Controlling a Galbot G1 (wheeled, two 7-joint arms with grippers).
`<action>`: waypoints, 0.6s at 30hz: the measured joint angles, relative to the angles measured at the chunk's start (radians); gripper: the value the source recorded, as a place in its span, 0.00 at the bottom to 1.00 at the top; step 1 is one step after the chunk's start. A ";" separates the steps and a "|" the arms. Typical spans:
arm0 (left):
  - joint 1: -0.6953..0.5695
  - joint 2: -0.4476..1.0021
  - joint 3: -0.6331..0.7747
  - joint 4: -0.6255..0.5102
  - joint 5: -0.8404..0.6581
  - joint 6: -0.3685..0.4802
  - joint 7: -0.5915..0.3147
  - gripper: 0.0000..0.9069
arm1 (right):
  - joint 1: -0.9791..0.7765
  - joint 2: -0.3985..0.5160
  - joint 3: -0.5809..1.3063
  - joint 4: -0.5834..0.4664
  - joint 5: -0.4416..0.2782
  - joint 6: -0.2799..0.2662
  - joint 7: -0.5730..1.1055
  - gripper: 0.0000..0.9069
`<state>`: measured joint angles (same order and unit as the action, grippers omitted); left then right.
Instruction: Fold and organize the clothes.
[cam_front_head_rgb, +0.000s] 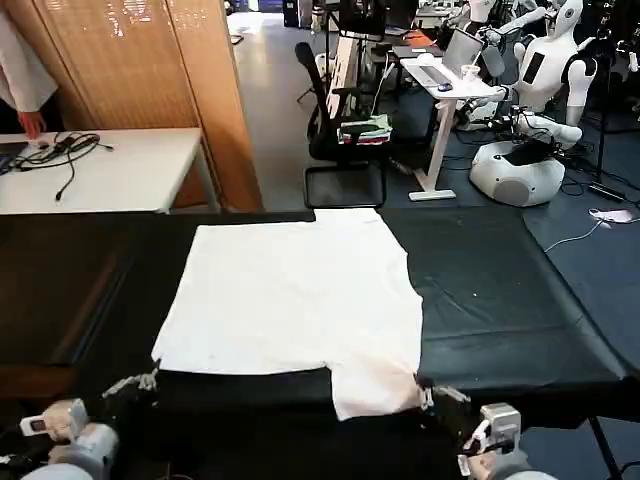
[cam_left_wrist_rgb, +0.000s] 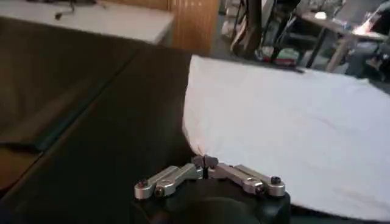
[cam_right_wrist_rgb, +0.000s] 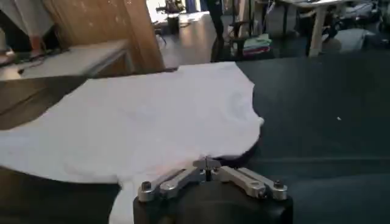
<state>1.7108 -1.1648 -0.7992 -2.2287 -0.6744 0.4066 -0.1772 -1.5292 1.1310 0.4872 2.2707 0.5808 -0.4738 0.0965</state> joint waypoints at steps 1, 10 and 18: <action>-0.018 -0.007 0.006 0.008 0.012 -0.006 0.002 0.00 | 0.032 -0.005 -0.007 -0.027 0.005 0.014 -0.002 0.00; -0.183 -0.025 0.065 0.127 0.101 -0.045 0.027 0.00 | 0.295 -0.008 -0.095 -0.268 0.000 0.092 -0.018 0.00; -0.325 -0.001 0.124 0.276 0.169 -0.064 0.034 0.00 | 0.470 0.031 -0.178 -0.468 -0.057 0.131 -0.033 0.00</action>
<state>1.3862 -1.1654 -0.6749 -1.9532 -0.5053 0.3428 -0.1432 -1.0589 1.1618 0.3091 1.8025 0.5236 -0.3428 0.0639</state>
